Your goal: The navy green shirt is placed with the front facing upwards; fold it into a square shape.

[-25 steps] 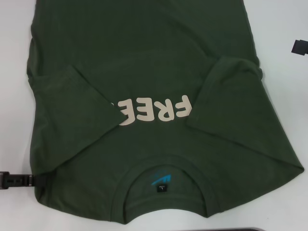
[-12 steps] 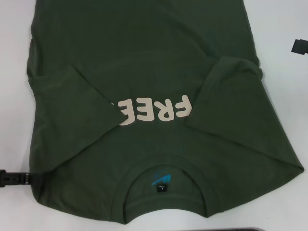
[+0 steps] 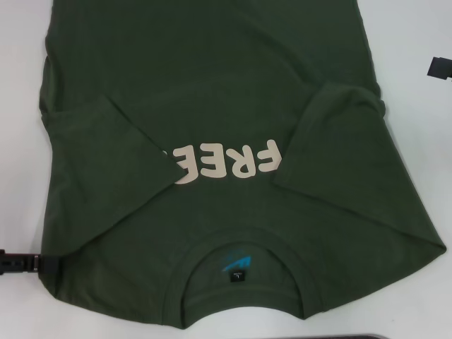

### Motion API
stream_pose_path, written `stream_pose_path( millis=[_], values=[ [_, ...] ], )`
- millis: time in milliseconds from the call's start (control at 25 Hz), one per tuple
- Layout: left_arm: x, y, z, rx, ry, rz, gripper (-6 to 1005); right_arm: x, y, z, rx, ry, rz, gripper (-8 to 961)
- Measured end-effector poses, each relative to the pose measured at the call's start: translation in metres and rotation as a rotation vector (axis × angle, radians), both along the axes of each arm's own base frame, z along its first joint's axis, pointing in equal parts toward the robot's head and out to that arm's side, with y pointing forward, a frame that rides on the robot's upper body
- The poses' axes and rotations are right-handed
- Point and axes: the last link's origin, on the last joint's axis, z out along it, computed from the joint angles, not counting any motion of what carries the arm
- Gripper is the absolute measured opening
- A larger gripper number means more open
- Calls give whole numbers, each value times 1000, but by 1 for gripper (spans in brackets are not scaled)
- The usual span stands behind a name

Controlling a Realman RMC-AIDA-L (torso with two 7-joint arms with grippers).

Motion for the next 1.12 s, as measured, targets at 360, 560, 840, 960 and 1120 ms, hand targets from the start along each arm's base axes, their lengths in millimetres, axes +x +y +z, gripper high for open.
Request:
stream_pose_path(
  millis=[360, 560, 840, 960, 1120],
  values=[
    [-1, 1, 0, 0, 8, 0, 519, 0, 0, 0, 0, 2, -1, 837],
    [-2, 1, 3, -1, 15, 4, 518, 0, 0, 0, 0, 2, -1, 838],
    [-4, -1, 3, -20, 29, 14, 519, 0, 0, 0, 0, 2, 0, 838],
    [-3, -1, 2, -26, 30, 13, 519, 0, 0, 0, 0, 2, 0, 838],
    [-3, 1, 0, -28, 34, 10, 518, -1, 1, 0, 0, 2, 2, 837]
  ],
)
